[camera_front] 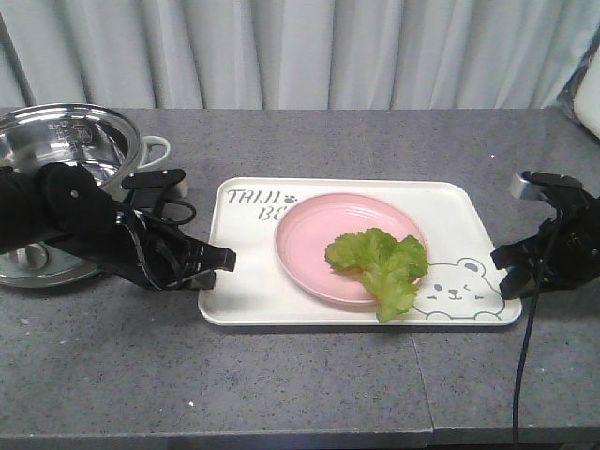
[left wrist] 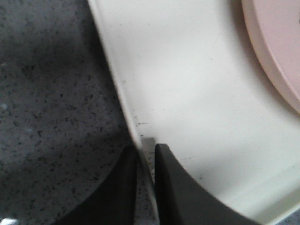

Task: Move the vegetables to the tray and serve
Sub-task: 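Lift the cream tray with both grippers toward the robot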

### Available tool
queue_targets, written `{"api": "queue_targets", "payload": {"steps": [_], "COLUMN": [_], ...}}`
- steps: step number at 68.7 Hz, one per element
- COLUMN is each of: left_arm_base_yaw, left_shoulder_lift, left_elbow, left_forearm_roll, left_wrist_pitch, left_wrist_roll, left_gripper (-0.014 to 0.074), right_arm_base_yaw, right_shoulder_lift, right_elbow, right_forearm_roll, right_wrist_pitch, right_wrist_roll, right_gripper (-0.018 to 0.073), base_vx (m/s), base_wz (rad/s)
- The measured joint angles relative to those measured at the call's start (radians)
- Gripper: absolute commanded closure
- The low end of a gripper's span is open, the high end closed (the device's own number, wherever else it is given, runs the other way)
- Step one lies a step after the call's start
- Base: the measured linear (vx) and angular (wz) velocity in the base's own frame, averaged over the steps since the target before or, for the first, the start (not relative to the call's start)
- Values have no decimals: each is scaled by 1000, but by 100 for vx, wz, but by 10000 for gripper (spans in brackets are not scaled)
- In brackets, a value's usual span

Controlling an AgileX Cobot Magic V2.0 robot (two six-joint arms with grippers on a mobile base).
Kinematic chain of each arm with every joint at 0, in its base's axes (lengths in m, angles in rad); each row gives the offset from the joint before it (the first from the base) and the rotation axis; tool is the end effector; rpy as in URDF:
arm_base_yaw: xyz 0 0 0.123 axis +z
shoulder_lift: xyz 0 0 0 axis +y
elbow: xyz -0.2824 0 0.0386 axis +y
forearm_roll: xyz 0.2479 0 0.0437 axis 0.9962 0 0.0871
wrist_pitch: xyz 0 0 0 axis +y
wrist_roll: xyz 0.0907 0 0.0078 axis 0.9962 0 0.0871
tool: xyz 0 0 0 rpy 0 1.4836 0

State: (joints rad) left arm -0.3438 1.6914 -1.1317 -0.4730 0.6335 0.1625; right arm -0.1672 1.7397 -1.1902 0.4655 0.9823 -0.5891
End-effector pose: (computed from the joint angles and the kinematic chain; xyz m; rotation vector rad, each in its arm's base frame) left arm 0.3202 -0.1408 0.2280 0.2506 2.6568 -0.5515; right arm 0.3357 -0.0222 0.2196 -0.2620 2.8283 0.4728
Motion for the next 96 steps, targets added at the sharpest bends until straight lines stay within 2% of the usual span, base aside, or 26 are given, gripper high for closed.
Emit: {"api": "queue_targets", "payload": {"steps": [34, 44, 54, 65, 74, 83, 96], "left_arm_base_yaw": [0, 4, 4, 4, 4, 0, -3], "left_shoulder_lift": [-232, -290, -345, -395, -419, -431, -432], "left_elbow": [0, 6, 10, 10, 10, 10, 10], "left_forearm_roll": [64, 97, 184, 339, 428, 481, 491], "left_wrist_pitch": [78, 115, 166, 244, 295, 310, 312], "left_wrist_roll": [-13, -28, -104, -214, -290, -343, -363], "left_gripper": [603, 603, 603, 603, 603, 603, 603], "right_arm_base_yaw": [0, 0, 42, 124, 163, 171, 171], "right_shoulder_lift": [-221, -247, -258, -258, -258, -259, -259], "right_elbow": [0, 0, 0, 0, 0, 0, 0], "right_forearm_roll": [23, 55, 65, 65, 88, 107, 110], "right_wrist_pitch": [90, 119, 130, 119, 107, 107, 111], "right_wrist_roll": [15, 15, 15, 44, 78, 101, 109], "right_gripper": [564, 564, 564, 564, 563, 563, 561], "base_vx": [0, 0, 0, 0, 0, 0, 0], "base_wz": [0, 0, 0, 0, 0, 0, 0]}}
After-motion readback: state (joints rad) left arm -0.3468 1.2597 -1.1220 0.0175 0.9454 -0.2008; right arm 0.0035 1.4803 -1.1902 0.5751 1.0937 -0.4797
